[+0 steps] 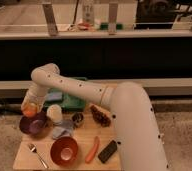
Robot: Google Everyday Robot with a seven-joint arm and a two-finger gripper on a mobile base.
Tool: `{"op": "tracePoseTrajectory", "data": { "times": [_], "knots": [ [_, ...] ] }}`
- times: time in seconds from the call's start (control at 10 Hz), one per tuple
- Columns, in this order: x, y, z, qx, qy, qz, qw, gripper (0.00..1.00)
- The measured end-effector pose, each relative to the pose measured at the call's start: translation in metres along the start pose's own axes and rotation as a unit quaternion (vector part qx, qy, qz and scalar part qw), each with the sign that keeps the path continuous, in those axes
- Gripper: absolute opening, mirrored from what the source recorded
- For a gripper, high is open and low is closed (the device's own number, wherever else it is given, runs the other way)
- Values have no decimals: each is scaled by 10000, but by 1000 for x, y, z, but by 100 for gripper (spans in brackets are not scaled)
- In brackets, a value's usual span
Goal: Place apple in purple bowl
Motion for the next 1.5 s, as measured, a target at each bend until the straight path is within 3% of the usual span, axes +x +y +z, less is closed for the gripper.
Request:
{"op": "tracePoseTrajectory", "data": {
  "times": [0.3,0.6,0.7,0.9,1.3,1.5],
  "knots": [
    [-5,0,2,-16,-179,-221,9996,20],
    [-10,-4,13,-165,-684,-609,9957,48],
    [-11,-3,16,-236,-798,-723,9939,59],
    [-13,-5,18,-203,-898,-850,9921,77],
    [-19,-11,25,-289,-1228,-1244,9842,80],
    [-20,-13,25,-332,-1225,-1302,9833,80]
  ]
}}
